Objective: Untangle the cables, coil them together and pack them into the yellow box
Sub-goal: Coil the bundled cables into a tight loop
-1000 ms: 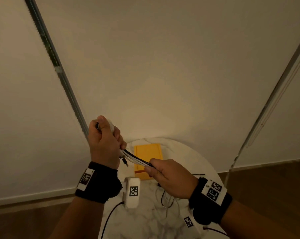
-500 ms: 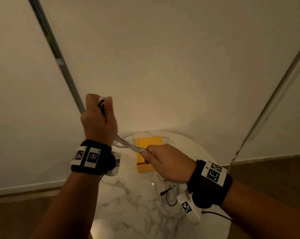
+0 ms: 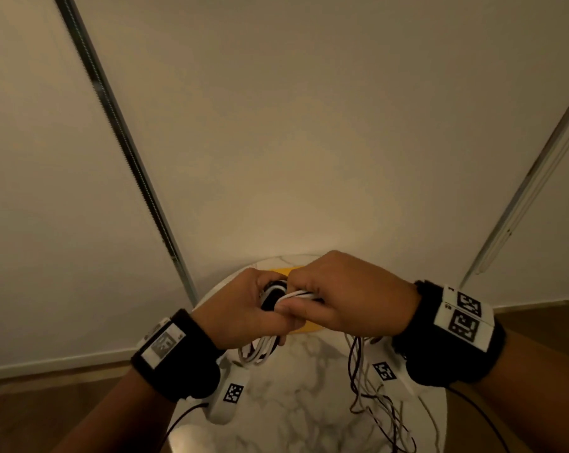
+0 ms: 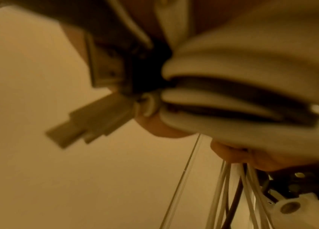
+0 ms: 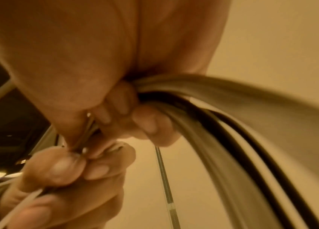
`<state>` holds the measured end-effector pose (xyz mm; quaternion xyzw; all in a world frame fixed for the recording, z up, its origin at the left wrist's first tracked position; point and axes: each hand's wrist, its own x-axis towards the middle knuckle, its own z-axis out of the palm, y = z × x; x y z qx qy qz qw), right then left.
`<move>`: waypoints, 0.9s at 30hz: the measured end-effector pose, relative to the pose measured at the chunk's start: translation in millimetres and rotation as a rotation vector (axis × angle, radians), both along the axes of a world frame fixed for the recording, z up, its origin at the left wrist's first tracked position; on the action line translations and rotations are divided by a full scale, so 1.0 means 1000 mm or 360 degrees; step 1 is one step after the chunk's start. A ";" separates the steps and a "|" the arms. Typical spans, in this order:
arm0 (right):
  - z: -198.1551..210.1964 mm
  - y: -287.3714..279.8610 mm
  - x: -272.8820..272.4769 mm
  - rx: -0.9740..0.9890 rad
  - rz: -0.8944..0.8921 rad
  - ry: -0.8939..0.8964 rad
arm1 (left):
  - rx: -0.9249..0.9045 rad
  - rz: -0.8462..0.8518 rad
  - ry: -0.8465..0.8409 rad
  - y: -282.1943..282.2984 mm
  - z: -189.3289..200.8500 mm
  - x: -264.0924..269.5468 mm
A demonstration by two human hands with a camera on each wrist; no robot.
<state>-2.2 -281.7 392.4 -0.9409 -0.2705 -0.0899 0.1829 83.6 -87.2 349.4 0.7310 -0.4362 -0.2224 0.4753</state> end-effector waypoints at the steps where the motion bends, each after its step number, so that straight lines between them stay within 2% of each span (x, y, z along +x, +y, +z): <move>1: -0.002 0.000 0.001 0.0062 -0.0053 -0.0013 | -0.0009 0.0015 -0.0028 -0.001 0.001 -0.001; 5: -0.001 -0.006 0.005 0.0279 -0.0306 -0.0033 | -0.0057 0.0086 -0.0116 -0.006 -0.002 -0.002; 8: 0.006 -0.007 0.007 0.0502 -0.0313 -0.0007 | -0.0228 0.0125 -0.0144 -0.009 -0.010 -0.003; 9: 0.007 -0.008 0.010 0.0613 -0.0298 0.0002 | -0.0341 0.0172 -0.0078 -0.010 -0.013 -0.004; 13: -0.006 -0.013 0.027 0.0902 -0.0295 0.0112 | -0.1013 0.0408 0.0493 -0.015 -0.024 -0.002; 16: -0.031 -0.002 0.036 0.0846 -0.0310 0.0167 | -0.1334 0.0552 0.0760 -0.021 -0.017 -0.005; 21: -0.074 0.006 0.042 0.0652 -0.0278 0.0234 | -0.1555 0.0830 0.1239 -0.020 -0.004 0.006; 24: -0.094 0.005 0.036 0.0513 -0.0236 0.0326 | -0.1630 0.0891 0.1309 -0.008 0.003 0.016; 27: -0.097 0.001 0.030 0.0532 -0.0236 0.0370 | -0.1599 0.0946 0.1258 0.004 0.013 0.022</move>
